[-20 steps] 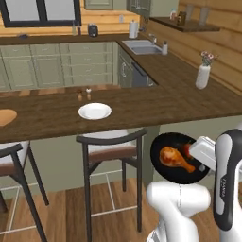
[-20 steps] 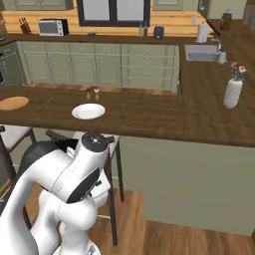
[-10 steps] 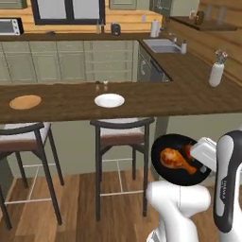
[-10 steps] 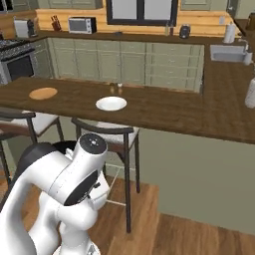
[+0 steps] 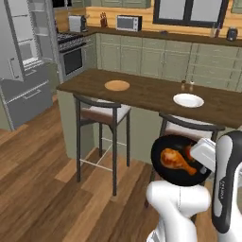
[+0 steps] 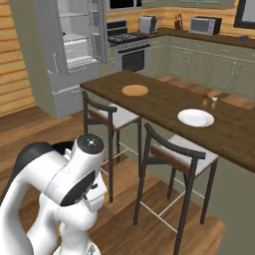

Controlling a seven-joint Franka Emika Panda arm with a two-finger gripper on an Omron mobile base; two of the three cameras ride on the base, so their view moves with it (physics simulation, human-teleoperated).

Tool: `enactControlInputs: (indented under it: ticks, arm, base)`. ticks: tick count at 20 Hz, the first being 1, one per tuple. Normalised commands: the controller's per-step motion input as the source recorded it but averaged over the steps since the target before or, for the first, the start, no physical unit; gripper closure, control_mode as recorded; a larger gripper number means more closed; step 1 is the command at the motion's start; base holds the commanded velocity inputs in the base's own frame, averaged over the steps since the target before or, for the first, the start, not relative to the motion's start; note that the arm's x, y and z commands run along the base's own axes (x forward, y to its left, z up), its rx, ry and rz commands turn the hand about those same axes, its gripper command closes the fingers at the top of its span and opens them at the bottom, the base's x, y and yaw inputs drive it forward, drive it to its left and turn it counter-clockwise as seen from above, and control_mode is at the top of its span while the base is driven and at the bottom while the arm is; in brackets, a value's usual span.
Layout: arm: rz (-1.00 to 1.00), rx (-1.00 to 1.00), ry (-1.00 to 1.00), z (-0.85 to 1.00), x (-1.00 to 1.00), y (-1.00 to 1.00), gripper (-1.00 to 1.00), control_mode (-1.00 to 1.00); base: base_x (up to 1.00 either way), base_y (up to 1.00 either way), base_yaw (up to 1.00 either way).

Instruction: Pick the chicken drumstick and bell pepper from their plates and place them in the bowl. Then put the bowl in the fridge.

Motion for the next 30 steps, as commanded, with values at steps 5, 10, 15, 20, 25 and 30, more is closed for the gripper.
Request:
enactControlInputs:
  ticks: [5,10,15,20,25,30]
  arm:
    - [0.00,0.00,0.00,0.00,0.00,0.00,1.00,1.00]
    - [0.00,0.00,0.00,0.00,0.00,0.00,1.00,1.00]
    - [0.00,0.00,0.00,0.00,0.00,0.00,1.00,1.00]
    - [0.00,0.00,0.00,0.00,0.00,0.00,1.00,1.00]
    - [0.00,0.00,0.00,0.00,0.00,0.00,1.00,1.00]
    - [0.00,0.00,0.00,0.00,0.00,0.00,1.00,1.00]
  base:
    - [0.12,0.41,0.56]
    - [0.93,1.00,0.09]
    - [1.00,0.91,0.00]
    - [1.00,0.94,-0.11]
    - [1.00,0.76,-0.27]
    - [1.00,0.88,-0.42]
